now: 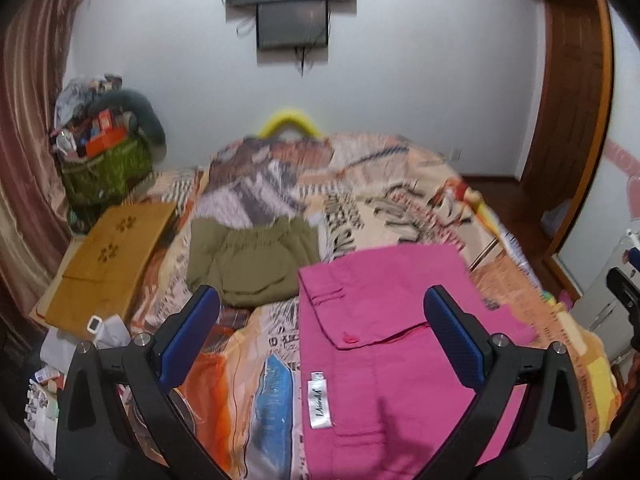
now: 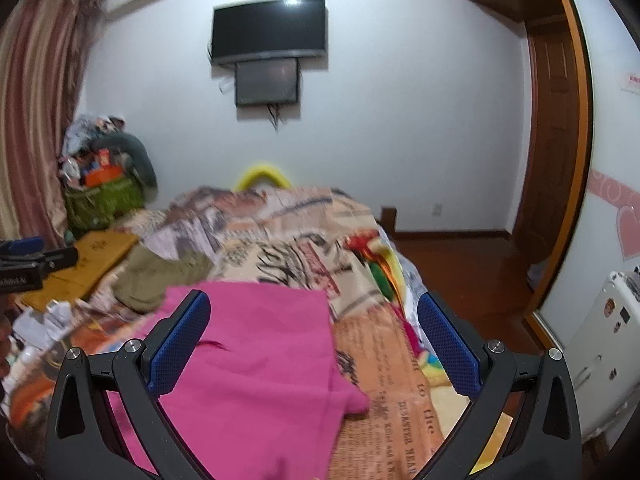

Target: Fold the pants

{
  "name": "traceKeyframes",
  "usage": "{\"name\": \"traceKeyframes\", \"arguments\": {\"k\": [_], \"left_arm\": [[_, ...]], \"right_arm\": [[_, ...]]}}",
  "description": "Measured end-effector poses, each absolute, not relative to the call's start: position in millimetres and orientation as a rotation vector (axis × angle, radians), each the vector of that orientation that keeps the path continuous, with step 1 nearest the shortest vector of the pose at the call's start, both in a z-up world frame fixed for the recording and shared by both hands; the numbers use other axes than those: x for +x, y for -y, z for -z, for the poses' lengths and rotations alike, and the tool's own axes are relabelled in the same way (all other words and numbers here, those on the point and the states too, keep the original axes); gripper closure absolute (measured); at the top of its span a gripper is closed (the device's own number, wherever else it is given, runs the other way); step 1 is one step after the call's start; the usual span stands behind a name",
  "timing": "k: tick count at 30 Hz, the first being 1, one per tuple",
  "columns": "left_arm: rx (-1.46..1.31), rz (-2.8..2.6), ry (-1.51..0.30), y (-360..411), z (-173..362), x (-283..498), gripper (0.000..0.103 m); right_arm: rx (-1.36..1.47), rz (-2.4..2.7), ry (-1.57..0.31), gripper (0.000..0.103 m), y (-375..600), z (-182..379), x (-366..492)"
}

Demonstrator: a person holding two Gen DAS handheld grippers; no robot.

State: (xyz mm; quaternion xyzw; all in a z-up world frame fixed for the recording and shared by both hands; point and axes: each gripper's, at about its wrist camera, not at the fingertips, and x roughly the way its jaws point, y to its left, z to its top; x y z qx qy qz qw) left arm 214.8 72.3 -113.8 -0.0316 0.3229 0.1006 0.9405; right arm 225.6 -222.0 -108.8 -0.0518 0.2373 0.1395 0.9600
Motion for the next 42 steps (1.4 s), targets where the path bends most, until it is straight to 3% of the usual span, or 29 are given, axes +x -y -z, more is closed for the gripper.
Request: {"name": "traceKeyframes", "arguments": {"k": [10,16,21,25,30,37,40,42], "left_arm": [[-0.007,-0.137,-0.806,-91.1,158.4,287.6,0.000],[-0.056,-0.091,-0.956,-105.2,194.0,315.4,0.015],[-0.079,-0.054,-1.048,-103.8,226.5,318.0,0.023],[-0.056,0.011,-1.103,-92.6,243.0,316.0,0.024],[-0.030,0.057,-1.152,-83.1,258.7,314.1,0.025],[-0.084,0.079,-1.170,-91.7,266.0,313.8,0.024],[-0.064,0.074,-1.159,-89.6,266.5,311.1,0.023],[-0.054,0.070,-1.151,-88.8,266.5,309.5,0.022]], "right_arm": [[-0.096,-0.261,-0.666,0.000,244.5,141.6,284.1],[-0.043,-0.287,-0.773,0.002,249.8,170.8,311.0],[0.000,-0.341,-0.888,0.027,247.4,205.1,321.2],[0.023,-0.373,-0.956,0.034,245.1,226.9,323.7],[0.060,-0.419,-1.023,0.054,242.3,245.3,330.1],[0.021,-0.465,-1.007,0.058,231.5,242.6,330.9],[0.001,-0.484,-1.041,0.072,226.8,254.9,335.2],[0.016,-0.493,-1.043,0.075,227.3,261.9,335.6]]}}
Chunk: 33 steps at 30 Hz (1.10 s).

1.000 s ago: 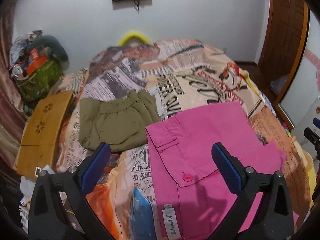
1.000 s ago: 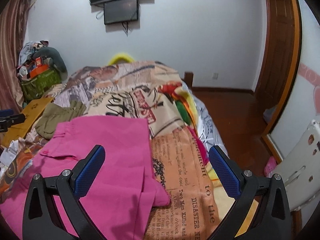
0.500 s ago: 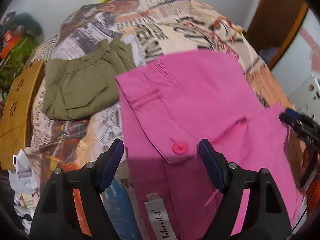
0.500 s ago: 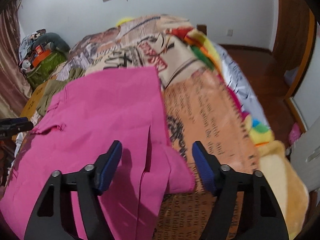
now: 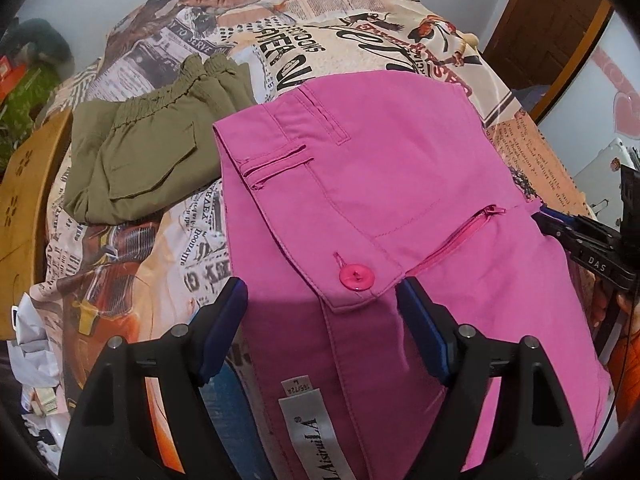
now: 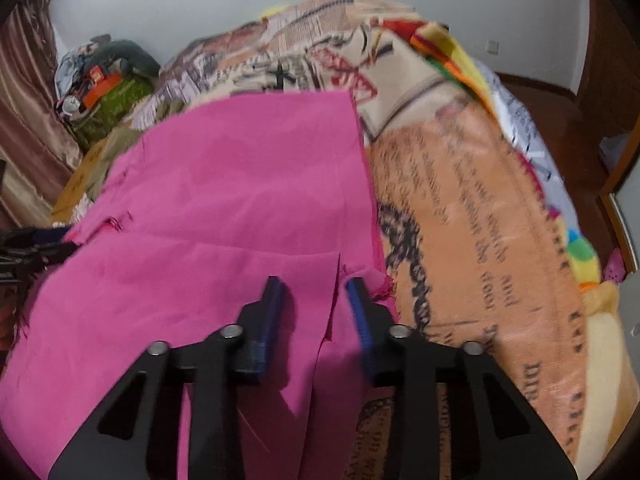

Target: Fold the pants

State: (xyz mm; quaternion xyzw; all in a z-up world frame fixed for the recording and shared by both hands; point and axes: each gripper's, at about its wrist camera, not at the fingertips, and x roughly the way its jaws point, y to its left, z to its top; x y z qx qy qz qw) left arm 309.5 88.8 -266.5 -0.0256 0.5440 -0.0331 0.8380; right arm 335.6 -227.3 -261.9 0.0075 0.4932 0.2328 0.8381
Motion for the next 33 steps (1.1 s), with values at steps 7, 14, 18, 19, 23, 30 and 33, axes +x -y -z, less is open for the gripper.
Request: {"name": "traceKeyframes", "arguments": {"k": [7,14,18,19,23,30,33], "left_arm": [[-0.080,0.047,-1.171,-99.0,263.2,308.2,0.022],[-0.083,0.051,-1.156,-98.3,262.8,296.1,0.025],[-0.087,0.052,-1.155,-97.7,262.9,294.6,0.027],[-0.076,0.051,-1.152,-96.4,263.1,294.4,0.027],[-0.037,0.039,-1.139,-92.2,266.3,295.2,0.026],[0.001,-0.014,-1.129,-91.8,270.0,300.7,0.024],[0.048,-0.029,-1.115,-89.9,269.1,298.1,0.023]], "right_arm": [[-0.014,-0.409,-1.028,0.075,236.5,239.2,332.4],[-0.026,-0.475,-0.992,0.075,223.9,229.0,330.0],[0.002,-0.486,-1.086,0.075,216.3,263.2,336.5],[0.018,-0.489,-1.083,0.075,217.7,265.0,336.3],[0.067,-0.516,-1.102,0.075,225.0,268.2,341.3],[-0.053,-0.506,-1.058,0.096,213.3,266.3,331.5],[-0.200,-0.494,-1.024,0.096,204.2,264.2,326.2]]}}
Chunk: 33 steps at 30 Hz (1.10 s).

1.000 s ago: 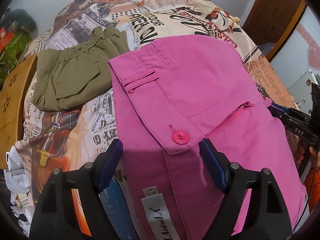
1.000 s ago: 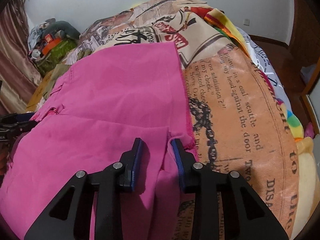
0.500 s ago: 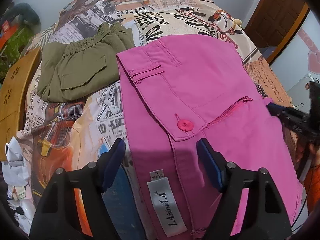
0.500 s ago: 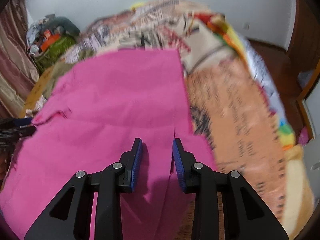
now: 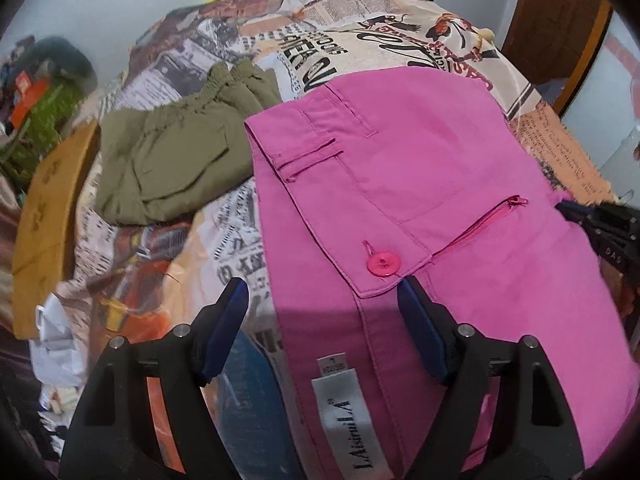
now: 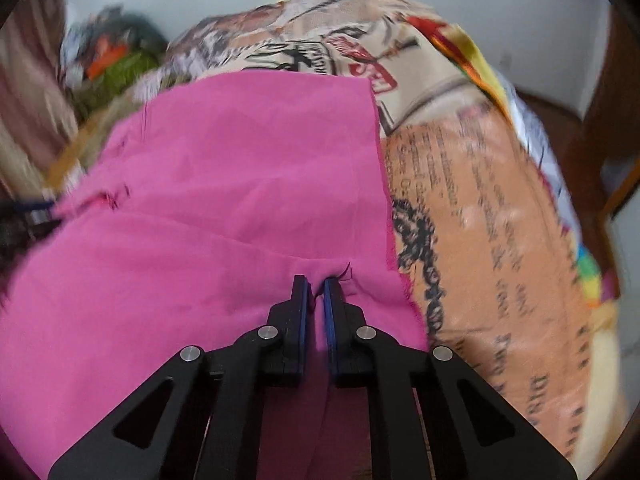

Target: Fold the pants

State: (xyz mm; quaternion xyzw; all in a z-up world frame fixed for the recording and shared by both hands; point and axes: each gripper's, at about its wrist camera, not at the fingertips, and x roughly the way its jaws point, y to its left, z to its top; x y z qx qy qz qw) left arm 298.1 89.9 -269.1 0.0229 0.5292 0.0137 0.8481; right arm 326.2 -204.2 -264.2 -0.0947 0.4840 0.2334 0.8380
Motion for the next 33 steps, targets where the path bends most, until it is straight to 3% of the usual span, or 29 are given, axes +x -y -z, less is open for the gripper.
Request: {"name": "traceKeyframes", "arguments": {"k": [3,14,16,18,20,22,24,29,33], "left_arm": [[0.007,-0.032,-1.126,-98.0,269.7,297.3,0.023],[0.021,-0.027,-1.118,-96.7,261.9,289.4,0.023],[0.028,-0.008,-1.120,-96.6,257.5,287.5,0.024],[0.022,0.008,-1.121,-98.0,252.4,287.1,0.024],[0.009,0.016,-1.116,-100.4,247.5,288.8,0.024],[-0.015,0.026,-1.111,-102.7,243.4,292.6,0.024],[-0.063,0.052,-1.110,-105.2,240.2,299.6,0.024],[-0.188,0.099,-1.168,-108.7,251.3,325.7,0.025],[-0.221,0.099,-1.246,-107.5,273.5,343.2,0.031]], "right_arm": [[-0.271,-0.436,-1.030,0.101,206.3,268.2,328.5],[-0.194,-0.391,-1.066,0.099,241.9,264.6,331.9],[-0.165,-0.392,-1.069,0.093,247.4,259.0,331.3],[-0.121,-0.395,-1.075,0.076,251.2,252.2,325.7],[-0.088,-0.400,-1.060,0.065,253.7,245.8,327.6],[-0.081,-0.398,-1.041,0.062,255.8,239.0,326.9],[-0.069,-0.405,-1.026,0.048,256.8,233.5,329.6],[-0.039,-0.399,-0.982,0.044,257.6,227.6,337.5],[0.022,-0.407,-1.021,0.044,259.7,239.7,346.2]]}}
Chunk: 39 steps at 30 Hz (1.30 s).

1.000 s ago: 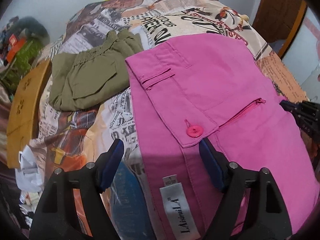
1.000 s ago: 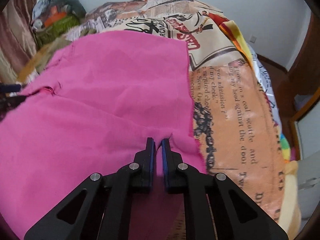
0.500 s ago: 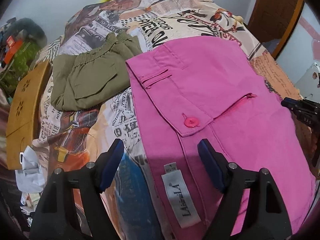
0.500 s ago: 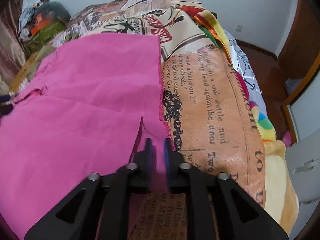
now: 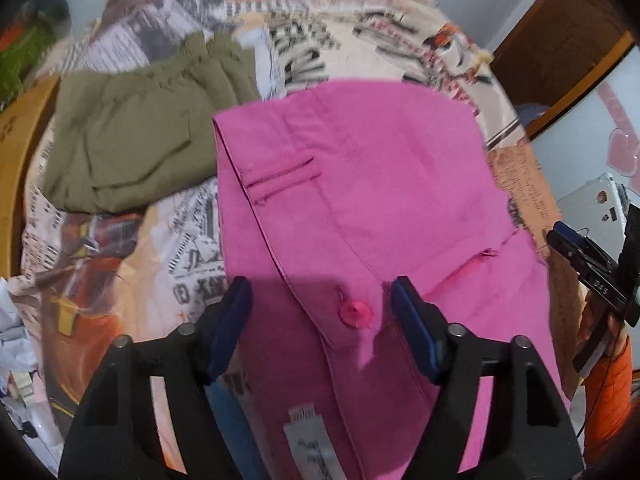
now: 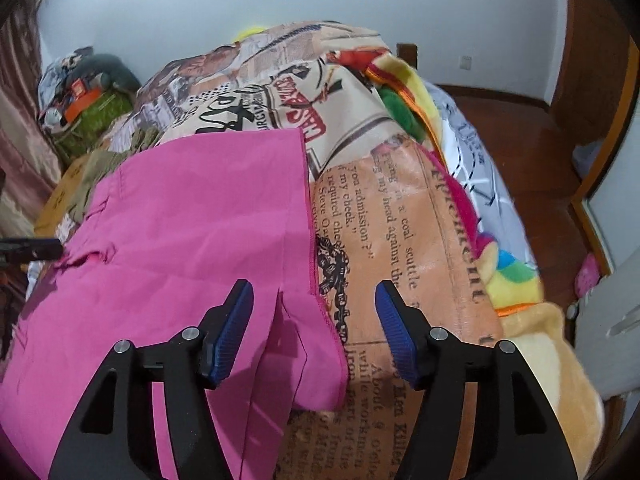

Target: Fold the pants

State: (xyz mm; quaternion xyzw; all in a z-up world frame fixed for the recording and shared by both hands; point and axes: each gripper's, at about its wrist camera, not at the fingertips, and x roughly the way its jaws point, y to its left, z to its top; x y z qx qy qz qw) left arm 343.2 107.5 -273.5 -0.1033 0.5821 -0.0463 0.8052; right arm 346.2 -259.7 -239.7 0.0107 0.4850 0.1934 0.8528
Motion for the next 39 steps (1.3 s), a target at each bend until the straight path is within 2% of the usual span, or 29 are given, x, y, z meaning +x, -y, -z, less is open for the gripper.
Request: {"name": "traceKeyframes", "arguments": {"k": [4,5,6,7,9,10,11,19,20,22,24,27,28,29,31,32,33,39], "left_arm": [[-0.274,0.085,-1.270,-110.9,280.6,348.8,0.035],[-0.286,0.087,-1.272,-111.5,281.5,348.7,0.039],[-0.303,0.094,-1.275,-111.9,282.4,349.0,0.047],[-0.314,0.096,-1.275,-112.0,282.4,349.3,0.052],[-0.273,0.058,-1.266,-107.6,280.4,350.6,0.079],[-0.231,0.022,-1.265,-107.0,280.9,352.1,0.088],[-0.194,-0.006,-1.265,-104.8,282.1,353.1,0.092],[-0.281,0.050,-1.277,-122.6,276.3,348.9,0.091],[-0.304,0.061,-1.277,-125.4,273.5,345.9,0.088],[-0.355,0.091,-1.285,-130.7,272.0,342.8,0.076],[-0.402,0.131,-1.292,-132.1,275.7,341.7,0.059],[-0.399,0.139,-1.302,-127.0,282.5,345.6,0.058],[-0.391,0.136,-1.298,-124.6,282.5,346.2,0.059],[-0.385,0.133,-1.295,-122.5,282.4,348.1,0.063],[-0.353,0.105,-1.291,-118.0,281.2,351.3,0.075],[-0.313,0.081,-1.292,-114.9,280.8,353.2,0.091],[-0.247,0.046,-1.288,-110.5,280.3,354.5,0.096],[0.086,-0.059,-1.211,-79.4,283.7,347.5,0.096]], "right_arm": [[0.016,-0.443,-1.077,0.044,248.0,261.1,344.8],[0.012,-0.447,-1.082,0.049,246.4,264.8,344.3],[0.016,-0.455,-1.085,0.055,245.2,268.3,343.8],[0.034,-0.462,-1.081,0.058,244.3,270.8,343.7],[0.060,-0.462,-1.076,0.067,247.0,270.3,345.0],[0.068,-0.460,-1.075,0.072,247.4,269.8,346.4],[0.068,-0.454,-1.077,0.081,247.7,269.1,347.8],[0.057,-0.417,-1.053,0.082,260.8,258.9,344.7],[0.054,-0.418,-1.058,0.082,262.2,259.7,343.1],[0.054,-0.421,-1.079,0.082,264.7,264.8,340.2],[0.061,-0.431,-1.098,0.082,265.7,272.6,337.5],[0.056,-0.425,-1.079,0.082,262.0,274.8,334.2],[0.052,-0.428,-1.075,0.082,260.4,274.8,333.9],[0.052,-0.430,-1.073,0.082,258.6,275.0,334.8],[0.047,-0.443,-1.071,0.089,255.9,275.3,335.3],[0.037,-0.455,-1.070,0.094,253.8,275.6,335.6],[0.021,-0.454,-1.071,0.096,252.1,276.3,335.5],[-0.121,-0.454,-1.070,0.099,239.9,277.6,335.9]]}}
